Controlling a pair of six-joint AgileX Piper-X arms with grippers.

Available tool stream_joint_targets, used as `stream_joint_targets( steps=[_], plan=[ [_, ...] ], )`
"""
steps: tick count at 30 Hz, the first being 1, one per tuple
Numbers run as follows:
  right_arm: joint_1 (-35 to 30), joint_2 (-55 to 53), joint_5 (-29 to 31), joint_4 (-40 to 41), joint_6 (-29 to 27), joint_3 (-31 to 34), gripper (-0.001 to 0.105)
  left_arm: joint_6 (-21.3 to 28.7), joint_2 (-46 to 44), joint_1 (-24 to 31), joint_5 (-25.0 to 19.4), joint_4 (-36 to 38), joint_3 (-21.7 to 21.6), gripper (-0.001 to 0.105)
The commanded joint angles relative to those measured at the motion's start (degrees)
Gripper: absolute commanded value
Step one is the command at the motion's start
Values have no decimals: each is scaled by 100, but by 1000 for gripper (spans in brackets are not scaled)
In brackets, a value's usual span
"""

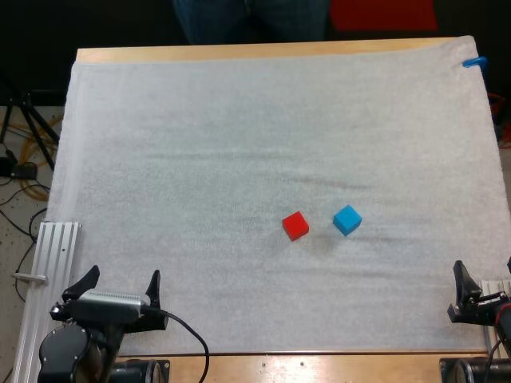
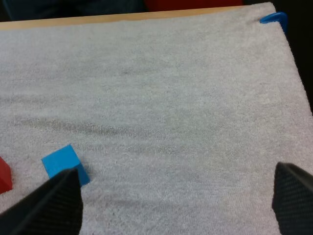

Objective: Stack red cube on blue cube

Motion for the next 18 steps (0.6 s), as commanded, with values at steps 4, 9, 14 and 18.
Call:
stream_joint_targets(
  steps=[4, 9, 14, 18],
  plan=[
    [1, -214, -2, 28, 4, -41, 77, -4, -776, 5, 60, -27, -38, 87],
    [1, -214, -2, 28, 4, -41, 77, -4, -776, 5, 74, -27, -38, 87],
    [1, -214, -2, 28, 4, -41, 77, -4, -746, 5, 408, -27, -90, 87],
    [1, -214, -2, 28, 4, -41, 77, 42, -394, -74, 789, 230, -561, 87]
  ],
)
